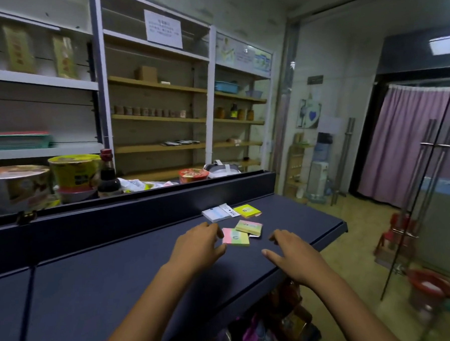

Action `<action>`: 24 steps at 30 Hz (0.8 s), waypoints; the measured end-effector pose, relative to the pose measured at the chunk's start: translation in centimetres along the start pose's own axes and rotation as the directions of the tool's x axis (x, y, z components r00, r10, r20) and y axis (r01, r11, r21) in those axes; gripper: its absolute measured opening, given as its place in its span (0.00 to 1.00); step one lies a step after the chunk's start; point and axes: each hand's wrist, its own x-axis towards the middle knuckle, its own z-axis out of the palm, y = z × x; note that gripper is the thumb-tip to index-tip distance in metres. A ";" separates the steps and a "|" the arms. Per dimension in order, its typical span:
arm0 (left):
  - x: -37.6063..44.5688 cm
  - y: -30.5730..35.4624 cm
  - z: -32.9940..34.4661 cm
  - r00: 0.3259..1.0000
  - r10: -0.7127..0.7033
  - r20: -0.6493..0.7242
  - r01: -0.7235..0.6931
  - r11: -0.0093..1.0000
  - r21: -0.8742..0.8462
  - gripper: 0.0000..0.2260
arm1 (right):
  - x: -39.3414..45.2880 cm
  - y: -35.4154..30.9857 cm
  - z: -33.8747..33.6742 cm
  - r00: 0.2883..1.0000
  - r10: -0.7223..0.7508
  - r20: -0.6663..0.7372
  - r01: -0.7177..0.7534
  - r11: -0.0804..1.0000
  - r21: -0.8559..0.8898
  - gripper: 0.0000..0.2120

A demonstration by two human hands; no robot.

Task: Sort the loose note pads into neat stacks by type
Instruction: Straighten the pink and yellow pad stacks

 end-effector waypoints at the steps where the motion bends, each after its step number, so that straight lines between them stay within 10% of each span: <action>1: 1.0 0.1 0.4 1.000 0.008 0.001 -0.008 1.000 -0.001 0.14 | 0.7 0.5 0.1 1.000 0.010 -0.006 -0.010 1.000 0.009 0.21; 24: 17.0 3.4 12.2 0.968 -0.250 -0.037 0.250 0.968 -0.003 0.19 | 17.4 13.4 3.2 0.983 -0.184 -0.002 0.183 0.977 0.107 0.21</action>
